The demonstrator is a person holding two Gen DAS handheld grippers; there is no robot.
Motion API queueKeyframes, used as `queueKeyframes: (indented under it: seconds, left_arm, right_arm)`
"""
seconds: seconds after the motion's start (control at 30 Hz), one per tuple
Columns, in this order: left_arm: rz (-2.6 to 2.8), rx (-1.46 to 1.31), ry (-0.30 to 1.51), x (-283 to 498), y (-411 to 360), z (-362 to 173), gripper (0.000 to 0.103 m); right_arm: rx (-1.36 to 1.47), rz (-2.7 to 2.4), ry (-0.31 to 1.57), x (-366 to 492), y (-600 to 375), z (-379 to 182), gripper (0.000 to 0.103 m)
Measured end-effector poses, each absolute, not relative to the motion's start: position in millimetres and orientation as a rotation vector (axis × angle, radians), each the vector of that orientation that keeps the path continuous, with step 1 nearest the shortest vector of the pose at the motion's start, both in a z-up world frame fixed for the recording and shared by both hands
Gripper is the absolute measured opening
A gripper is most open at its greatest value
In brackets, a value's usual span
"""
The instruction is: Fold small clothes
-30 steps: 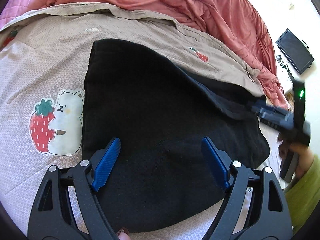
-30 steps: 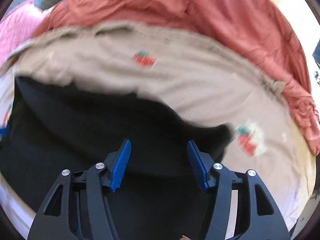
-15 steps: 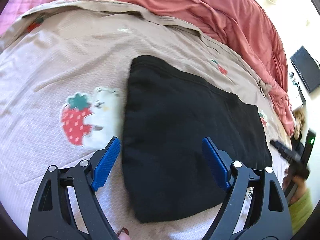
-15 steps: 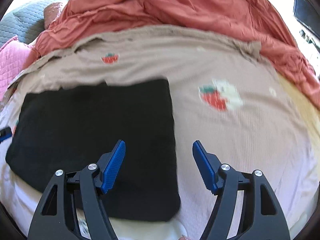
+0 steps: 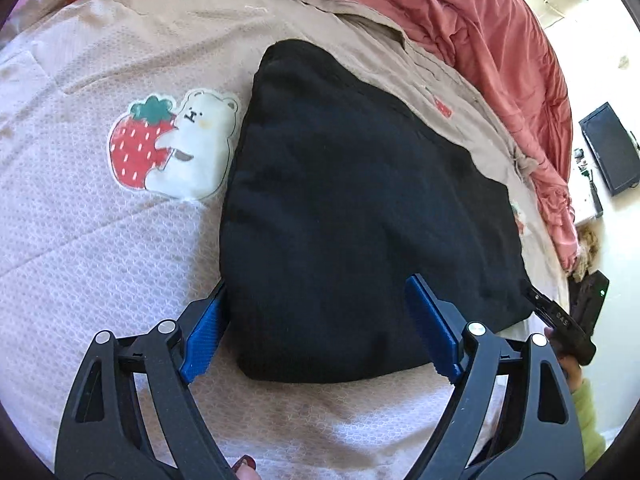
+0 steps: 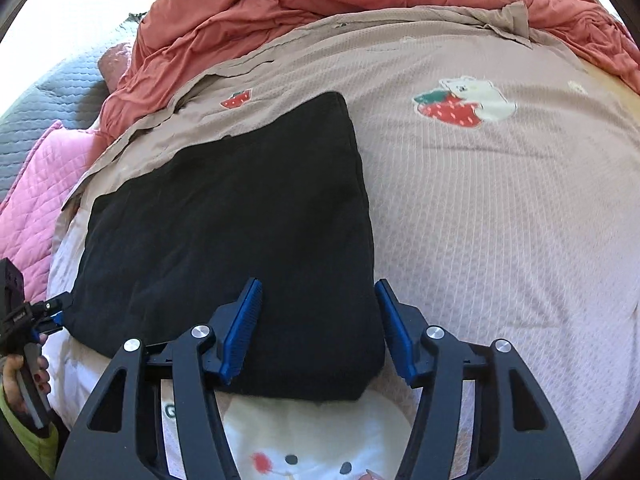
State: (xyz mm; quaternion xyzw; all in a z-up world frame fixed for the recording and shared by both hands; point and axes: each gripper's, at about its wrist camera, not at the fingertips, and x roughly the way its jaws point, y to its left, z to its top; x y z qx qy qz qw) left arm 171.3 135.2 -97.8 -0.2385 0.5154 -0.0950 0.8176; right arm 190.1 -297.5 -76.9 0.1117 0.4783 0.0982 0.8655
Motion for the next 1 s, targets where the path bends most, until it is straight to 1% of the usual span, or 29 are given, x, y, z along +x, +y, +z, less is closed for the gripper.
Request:
queueKeyframes:
  seconds: [0.07, 0.2, 0.23, 0.3, 0.37, 0.4, 0.43, 0.47, 0.5, 0.53, 0.57, 0.67, 0.8, 1.0]
  left_arm:
    - [-0.170, -0.483, 1.099, 170.8, 133.0, -103.0, 0.078]
    - [-0.162, -0.532, 1.082, 169.9, 135.7, -104.5, 0.078]
    - [-0.164, -0.533, 1.072, 169.0, 135.5, -102.9, 0.075]
    - [-0.167, -0.538, 1.063, 167.2, 134.9, -101.9, 0.057]
    - [-0.165, -0.572, 1.069, 165.9, 136.0, -103.4, 0.053]
    - [-0.170, -0.593, 1.070, 165.3, 137.1, -103.5, 0.047]
    - [-0.172, -0.597, 1.072, 165.1, 137.2, -102.4, 0.045]
    - [-0.168, -0.584, 1.066, 164.3, 136.7, -100.2, 0.037]
    - [-0.165, -0.574, 1.062, 163.2, 136.1, -98.9, 0.028]
    - [-0.165, -0.565, 1.059, 162.0, 135.1, -97.3, 0.026]
    - [-0.167, -0.558, 1.055, 160.7, 134.1, -96.1, 0.021]
    - [-0.180, -0.496, 1.038, 156.2, 127.0, -86.4, 0.018]
    - [-0.209, -0.469, 1.009, 142.4, 127.0, -72.1, 0.017]
    - [-0.177, -0.476, 1.083, 137.4, 133.6, -90.1, 0.018]
  right_arm:
    - [0.239, 0.209, 1.000, 188.2, -297.8, -77.3, 0.056]
    - [0.252, 0.223, 0.976, 189.3, -298.7, -73.3, 0.056]
    - [0.262, 0.227, 0.974, 188.7, -299.8, -74.3, 0.056]
    - [0.275, 0.231, 0.978, 188.7, -301.1, -76.7, 0.056]
    - [0.292, 0.236, 0.979, 188.9, -302.9, -77.8, 0.046]
    - [0.298, 0.238, 0.976, 188.7, -304.5, -77.2, 0.042]
    - [0.310, 0.243, 0.969, 188.5, -306.7, -75.8, 0.032]
    - [0.324, 0.244, 0.963, 188.0, -309.6, -74.6, 0.021]
    - [0.342, 0.243, 0.959, 187.7, -313.4, -73.5, 0.016]
    - [0.359, 0.244, 0.957, 187.8, -316.4, -73.0, 0.012]
    - [0.382, 0.244, 0.955, 187.1, -320.4, -71.8, 0.011]
    - [0.362, 0.239, 0.951, 183.4, -320.2, -66.0, 0.010]
    - [0.310, 0.233, 0.946, 174.9, -315.6, -53.7, 0.010]
    - [0.318, 0.192, 0.993, 169.2, -321.1, -62.4, 0.010]
